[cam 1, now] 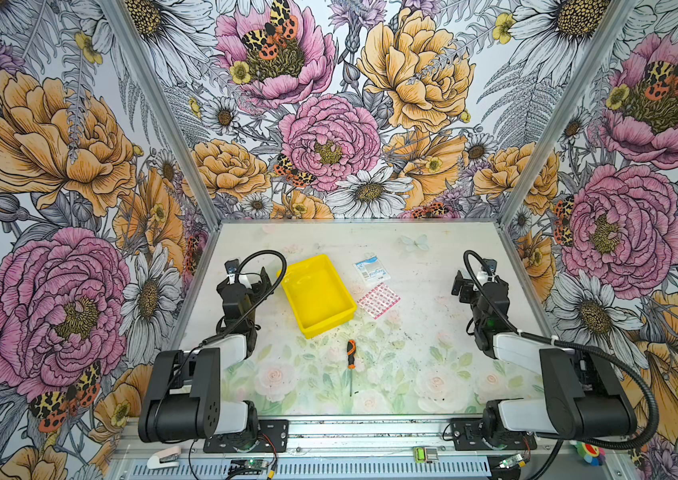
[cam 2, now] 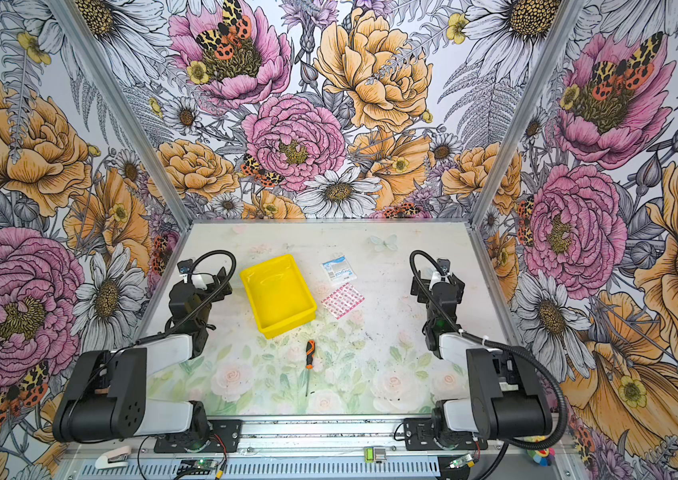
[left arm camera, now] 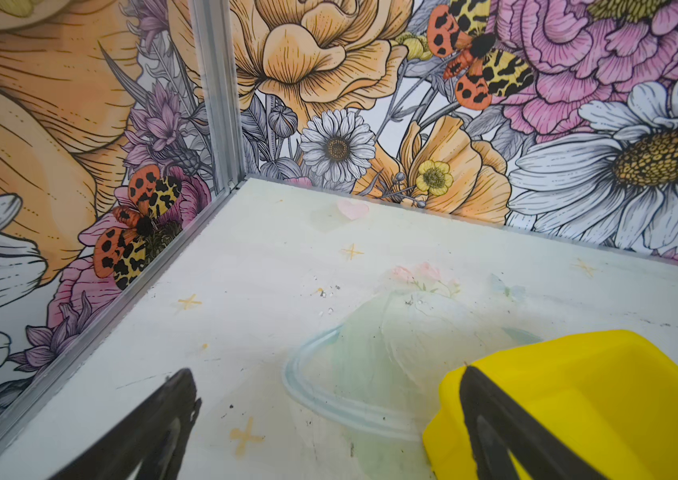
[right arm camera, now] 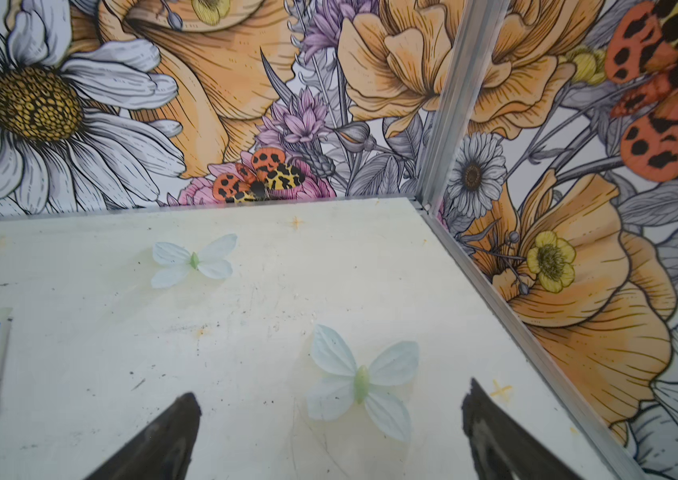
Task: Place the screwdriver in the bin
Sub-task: 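Move the left gripper over the orange-handled screwdriver while the right arm reaches toward the middle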
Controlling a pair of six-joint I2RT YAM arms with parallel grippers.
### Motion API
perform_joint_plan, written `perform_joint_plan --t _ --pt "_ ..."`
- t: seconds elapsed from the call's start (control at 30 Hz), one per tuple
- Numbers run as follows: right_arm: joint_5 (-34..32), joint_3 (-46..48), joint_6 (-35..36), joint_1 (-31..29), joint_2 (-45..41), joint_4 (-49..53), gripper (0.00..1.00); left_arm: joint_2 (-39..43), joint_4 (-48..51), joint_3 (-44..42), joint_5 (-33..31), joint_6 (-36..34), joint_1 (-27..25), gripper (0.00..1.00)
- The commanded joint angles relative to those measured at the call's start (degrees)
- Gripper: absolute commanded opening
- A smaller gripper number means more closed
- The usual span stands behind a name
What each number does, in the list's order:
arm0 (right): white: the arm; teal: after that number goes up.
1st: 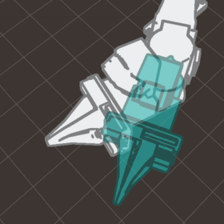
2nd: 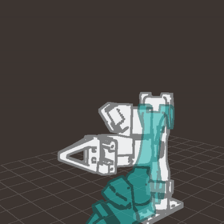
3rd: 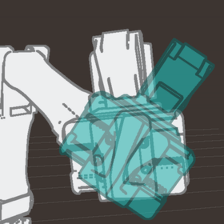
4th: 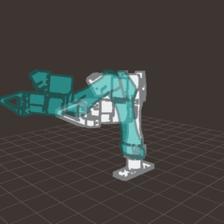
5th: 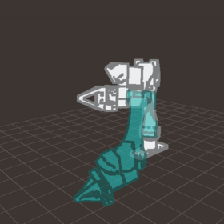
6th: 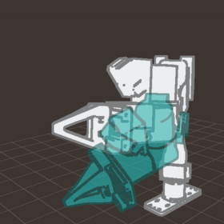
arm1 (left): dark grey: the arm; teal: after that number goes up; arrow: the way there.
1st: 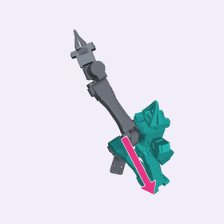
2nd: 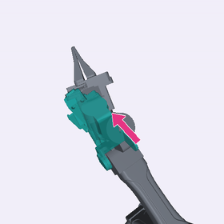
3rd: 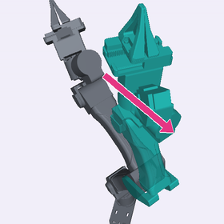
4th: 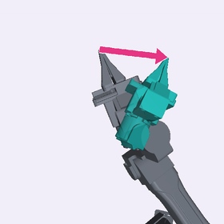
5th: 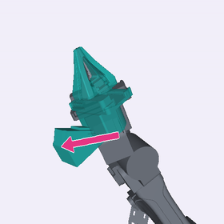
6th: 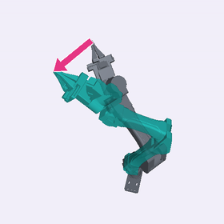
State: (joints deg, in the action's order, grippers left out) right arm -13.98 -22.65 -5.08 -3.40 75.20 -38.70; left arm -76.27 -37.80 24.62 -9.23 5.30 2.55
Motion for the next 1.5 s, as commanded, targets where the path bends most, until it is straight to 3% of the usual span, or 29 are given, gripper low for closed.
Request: perform_joint_plan --t 0.0,0.13,0.23,0.33,0.4,0.5,0.6,0.7,0.8,1.07,1.17,1.3,1.47 --pt "-3.6 -2.33 -0.73 -2.91 -6.39 10.04 0.99 5.2 16.04 3.54 -4.01 5.98 0.08 0.99" --pt "-4.02 -8.06 -4.86 -7.01 -12.47 21.49 0.99 11.48 30.83 8.41 -8.42 9.6 -1.7 0.99" --pt "-4.29 -14.23 -6.51 -11.0 -13.46 32.38 1.0 13.9 39.65 12.22 -6.71 10.66 -3.38 0.99" --pt "-9.46 -21.66 -8.77 -16.28 -11.26 42.33 1.0 15.38 48.97 16.17 -3.19 12.18 -6.21 0.99" --pt "-10.34 -24.97 -9.16 -19.43 -9.41 46.25 1.0 16.42 54.56 18.94 -0.14 12.82 -9.05 0.99" --pt "-9.88 -28.32 -9.12 -23.88 -6.84 47.37 1.0 18.2 60.82 22.18 -4.76 13.76 -18.06 0.99" --pt "-4.72 -31.6 -6.26 -27.26 -4.79 49.12 0.99 17.23 67.43 26.09 -8.84 17.05 -25.94 0.99" --pt "1.46 -32.78 -3.68 -29.46 -4.35 51.39 1.0 15.34 71.9 28.44 -5.46 24.18 -29.27 0.99" --pt "7.46 -30.52 -0.77 -30.53 -7.44 51.05 0.99 16.1 70.46 26.7 -3.16 30.77 -32.24 0.99" --pt "26.48 -21.62 6.84 -30.62 -17.21 51.77 0.99 12.95 74.9 27.9 -3.16 39.52 -42.12 0.99" --pt "28.8 -18.31 4.95 -30.98 -19.78 51.71 0.99 10.99 77.09 26.9 -0.03 44.98 -44.35 0.99" --pt "31.05 -15.76 2.58 -32.25 -25.32 52.29 0.99 8.5 78.48 27.02 -1.72 49.23 -49.0 0.99" --pt "37.19 -13.82 9.2 -34.05 -31.93 55.08 0.99 4.0 78.25 27.55 -3.5 51.74 -52.83 0.99"
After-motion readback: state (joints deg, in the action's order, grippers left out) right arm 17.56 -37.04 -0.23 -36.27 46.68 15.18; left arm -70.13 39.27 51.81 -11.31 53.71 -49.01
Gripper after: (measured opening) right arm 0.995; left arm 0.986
